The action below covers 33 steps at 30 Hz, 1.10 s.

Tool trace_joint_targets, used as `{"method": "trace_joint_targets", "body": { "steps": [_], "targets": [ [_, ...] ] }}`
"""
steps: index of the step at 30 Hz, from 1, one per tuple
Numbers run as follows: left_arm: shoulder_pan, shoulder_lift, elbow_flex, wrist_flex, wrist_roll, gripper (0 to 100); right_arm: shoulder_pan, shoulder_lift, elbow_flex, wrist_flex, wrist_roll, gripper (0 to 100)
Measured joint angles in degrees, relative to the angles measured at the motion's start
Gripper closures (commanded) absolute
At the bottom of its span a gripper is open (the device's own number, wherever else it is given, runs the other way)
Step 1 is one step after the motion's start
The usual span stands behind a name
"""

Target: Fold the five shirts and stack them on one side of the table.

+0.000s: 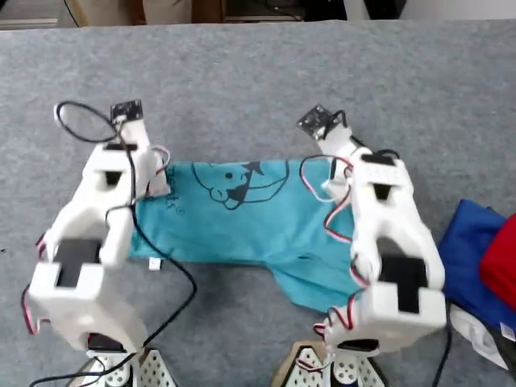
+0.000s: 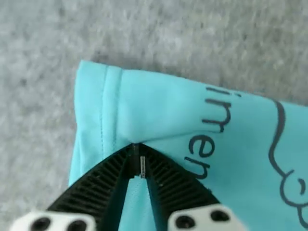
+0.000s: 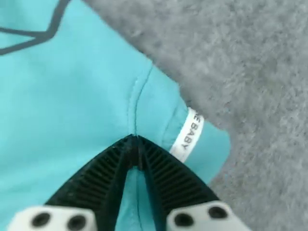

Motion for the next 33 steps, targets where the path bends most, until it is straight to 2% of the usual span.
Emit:
{"method": "trace_joint_targets", "body": {
  "steps": [4, 7, 14, 19, 25, 29, 33],
  "targets": [
    [0.00, 8.53, -12.75, 6.86, 0.00, 98, 0.00, 3.78, -5.54, 1.76, 0.97, 99.0],
    [0.00, 12.04, -18.37, 8.79, 0.00, 98, 0.00, 5.01, -8.18, 2.11, 1.14, 99.0],
    [-0.62, 13.45, -21.63, 10.29, 0.09, 98, 0.00, 3.96, -10.20, 9.05, 4.13, 99.3],
    [-2.46, 13.27, -21.98, 13.01, -0.09, 98, 0.09, -6.86, -7.47, 12.13, 5.19, 99.3],
    [-3.43, 4.40, -11.69, 11.60, -1.76, 98, -0.18, -25.14, -0.53, 18.90, 6.24, 99.2],
    [-1.05, -8.97, 2.46, 6.24, -1.76, 98, -5.27, -33.76, 6.59, 22.33, 7.47, 99.2],
    [2.99, -24.62, 18.29, 0.35, -1.85, 98, -11.52, -34.64, 11.96, 22.68, 7.65, 99.2]
  ]
}}
